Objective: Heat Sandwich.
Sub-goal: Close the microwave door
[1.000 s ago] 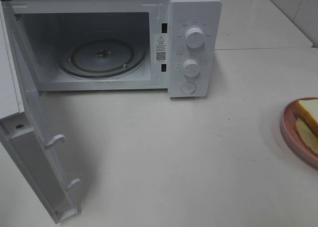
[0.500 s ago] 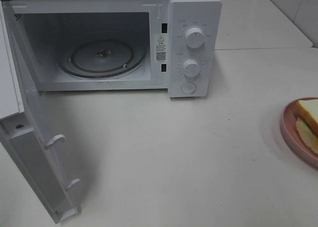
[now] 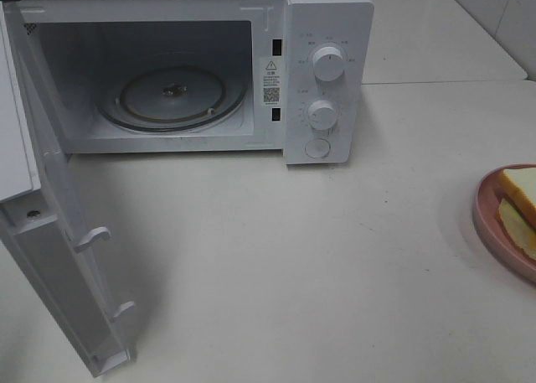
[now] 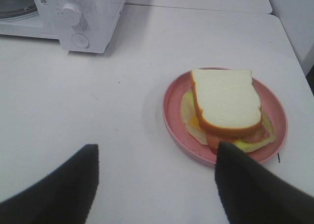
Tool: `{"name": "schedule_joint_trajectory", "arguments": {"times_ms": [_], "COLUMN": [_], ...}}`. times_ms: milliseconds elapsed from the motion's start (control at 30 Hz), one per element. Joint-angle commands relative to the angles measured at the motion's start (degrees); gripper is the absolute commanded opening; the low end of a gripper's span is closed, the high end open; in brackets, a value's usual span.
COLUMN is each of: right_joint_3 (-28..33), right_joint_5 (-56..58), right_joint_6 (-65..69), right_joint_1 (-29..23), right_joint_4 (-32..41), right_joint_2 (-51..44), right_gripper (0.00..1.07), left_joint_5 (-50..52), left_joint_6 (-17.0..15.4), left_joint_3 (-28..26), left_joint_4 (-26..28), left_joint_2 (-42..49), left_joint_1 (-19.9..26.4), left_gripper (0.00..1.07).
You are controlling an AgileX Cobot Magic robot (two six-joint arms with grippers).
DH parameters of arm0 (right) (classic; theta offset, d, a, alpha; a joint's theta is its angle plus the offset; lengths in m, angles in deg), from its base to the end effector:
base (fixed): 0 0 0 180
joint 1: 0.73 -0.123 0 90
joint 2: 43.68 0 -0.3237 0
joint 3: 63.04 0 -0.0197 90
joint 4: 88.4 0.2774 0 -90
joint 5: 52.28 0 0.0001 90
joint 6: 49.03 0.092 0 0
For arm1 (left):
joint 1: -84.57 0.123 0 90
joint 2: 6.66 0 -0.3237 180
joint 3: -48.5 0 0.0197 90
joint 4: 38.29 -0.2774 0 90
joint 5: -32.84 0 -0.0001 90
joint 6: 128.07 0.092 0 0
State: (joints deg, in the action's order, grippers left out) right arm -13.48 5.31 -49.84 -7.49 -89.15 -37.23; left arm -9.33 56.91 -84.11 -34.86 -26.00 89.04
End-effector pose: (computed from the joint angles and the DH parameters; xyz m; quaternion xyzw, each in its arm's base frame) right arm -0.0182 -0.0032 0.2939 -0.0551 0.8349 0.0219 0.5472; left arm 0.0288 -0.0015 0.3281 -0.0027 0.8133 0.0187 0.5816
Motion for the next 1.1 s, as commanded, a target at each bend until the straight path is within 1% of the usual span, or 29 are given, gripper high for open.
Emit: {"name": "schedule_joint_trajectory", "arguments": {"times_ms": [33,67,133,167,200,267,300,333,367,433,467,500,533,600,633,667,733,767,800,867,933,967,1033,1067,1100], "right_joint_3": [0.1,0.1,0.1,0.1,0.1,0.1,0.1,0.1,0.1,0.1,0.1,0.1,0.1,0.1,0.1,0.1,0.1,0.1,0.1,0.1,0.1,0.1,0.1,0.1,0.1], "right_joint_5": [-0.5,-0.5,-0.5,-0.5,-0.5,-0.5,-0.5,-0.5,-0.5,-0.5,-0.5,-0.5,-0.5,-0.5,-0.5,-0.5,-0.5,-0.5,-0.5,-0.5,-0.5,-0.5,-0.5,-0.5,-0.5], "right_joint_6": [0.2,0.2,0.2,0.2,0.2,0.2,0.2,0.2,0.2,0.2,0.2,0.2,0.2,0.2,0.2,0.2,0.2,0.2,0.2,0.2,0.2,0.2,0.2,0.2,0.2], "right_joint_1": [0.0,0.0,0.0,0.0,0.0,0.0,0.0,0.0,0.0,0.0,0.0,0.0,0.0,0.0,0.0,0.0,0.0,0.0,0.0,0.0,0.0,0.0,0.0,0.0,0.0], "right_joint_4": [-0.5,-0.5,-0.5,-0.5,-0.5,-0.5,-0.5,-0.5,-0.5,-0.5,-0.5,-0.5,-0.5,-0.5,-0.5,-0.5,-0.5,-0.5,-0.5,-0.5,-0.5,-0.5,-0.5,-0.5,-0.5], "right_joint_2": [-1.4,-1.4,-1.4,-1.4,-1.4,-1.4,-1.4,-1.4,-1.4,-1.4,-1.4,-1.4,-1.4,-1.4,-1.4,-1.4,-1.4,-1.4,-1.4,-1.4,-1.4,-1.4,-1.4,-1.4,-1.4], "right_gripper": [0.66,0.66,0.66,0.66,0.66,0.66,0.66,0.66,0.66,0.66,0.66,0.66,0.66,0.66,0.66,0.66,0.66,0.66,0.66,0.66,0.66,0.66,0.66,0.66,0.66], "left_joint_5": [6.8,9.8,13.4,13.4,16.7,19.5,19.5,20.9,23.5,25.8,25.8,28.1,29.5,32.4,32.4,34.9,37.1,39.5,39.5,42.2,43.7,48.6,53.6,58.2,58.2], "left_joint_6": [0.2,0.2,0.2,0.2,0.2,0.2,0.2,0.2,0.2,0.2,0.2,0.2,0.2,0.2,0.2,0.2,0.2,0.2,0.2,0.2,0.2,0.2,0.2,0.0,0.0], "left_joint_3": [0.1,0.5,0.9,0.9,1.3,1.3,1.3,1.3,1.3,1.3,1.3,1.3,1.3,1.3,1.3,1.3,1.3,1.3,1.3,1.4,1.5,2.6,4.5,6.5,6.5], "left_joint_4": [-0.1,0.0,0.4,0.4,0.9,1.1,1.1,1.2,1.4,1.4,1.4,1.4,1.4,1.4,1.4,1.4,1.4,1.4,1.4,1.3,1.1,0.1,-1.1,-1.6,-1.6], "left_joint_2": [-5.6,-9.3,-13.2,-13.2,-17.0,-20.3,-20.3,-22.1,-25.0,-27.8,-27.8,-30.7,-32.0,-34.4,-34.4,-36.8,-39.6,-42.3,-42.3,-44.7,-45.7,-47.8,-49.3,-50.4,-50.4], "left_joint_1": [0.1,0.1,0.1,0.1,0.1,0.1,0.1,0.1,0.1,0.1,0.1,0.1,0.1,0.1,0.1,0.1,0.1,0.1,0.1,0.1,-0.2,-1.1,-3.0,-5.0,-5.0], "left_gripper": [0.74,0.72,0.69,0.69,0.68,0.64,0.64,0.62,0.55,0.46,0.46,0.36,0.31,0.25,0.25,0.19,0.14,0.08,0.08,0.01,0.0,0.0,0.0,0.0,0.0]}}
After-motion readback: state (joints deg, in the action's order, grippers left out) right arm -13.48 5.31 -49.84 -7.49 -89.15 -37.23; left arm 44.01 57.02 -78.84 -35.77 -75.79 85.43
